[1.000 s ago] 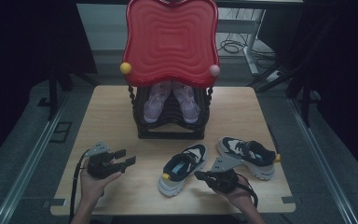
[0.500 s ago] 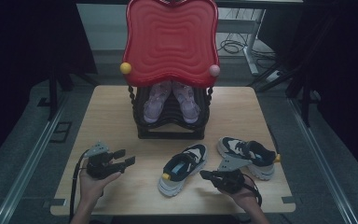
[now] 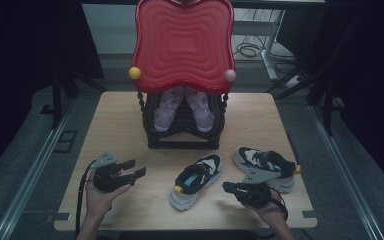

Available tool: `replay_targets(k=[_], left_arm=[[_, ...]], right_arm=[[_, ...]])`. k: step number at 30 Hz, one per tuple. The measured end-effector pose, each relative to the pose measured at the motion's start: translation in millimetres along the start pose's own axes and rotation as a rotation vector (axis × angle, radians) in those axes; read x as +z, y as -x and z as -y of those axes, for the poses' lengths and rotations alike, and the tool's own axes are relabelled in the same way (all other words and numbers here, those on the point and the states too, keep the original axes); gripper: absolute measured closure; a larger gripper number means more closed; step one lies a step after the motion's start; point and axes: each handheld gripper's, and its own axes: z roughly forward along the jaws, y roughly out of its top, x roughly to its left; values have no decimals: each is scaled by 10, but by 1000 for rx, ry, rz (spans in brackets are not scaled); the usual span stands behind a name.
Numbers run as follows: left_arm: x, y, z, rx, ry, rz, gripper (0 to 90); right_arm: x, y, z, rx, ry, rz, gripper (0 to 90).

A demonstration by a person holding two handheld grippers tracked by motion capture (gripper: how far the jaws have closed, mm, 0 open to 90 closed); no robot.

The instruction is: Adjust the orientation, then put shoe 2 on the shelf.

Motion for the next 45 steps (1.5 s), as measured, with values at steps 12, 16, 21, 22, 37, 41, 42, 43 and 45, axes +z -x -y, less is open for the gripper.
replay_targets(k=[12, 16, 21, 22, 37, 41, 42, 43, 45], left_arm=[[182, 193, -166, 45, -20, 48, 412], [291, 293, -276, 69, -26, 68, 411], [442, 398, -383, 80, -43, 88, 410], [470, 412, -401, 80, -48, 89, 410], [842, 546, -472, 93, -131, 146, 417], [964, 599, -472, 115, -163, 151, 428], [987, 610, -468, 120, -170, 151, 431], [1007, 622, -466, 125, -177, 153, 436], [1043, 638, -462, 139, -195, 155, 443]], right_arm=[[-192, 121, 128, 51, -1, 26, 666], [-283, 141, 107, 52, 14, 41, 625], [-394, 167, 85, 61, 41, 64, 611], [-413, 173, 84, 63, 45, 66, 608], [-504, 225, 95, 84, 78, 86, 585], [-519, 229, 98, 86, 81, 89, 585], [-523, 230, 99, 88, 82, 89, 585], [-526, 233, 101, 89, 82, 90, 585], [-532, 239, 103, 93, 82, 92, 585]])
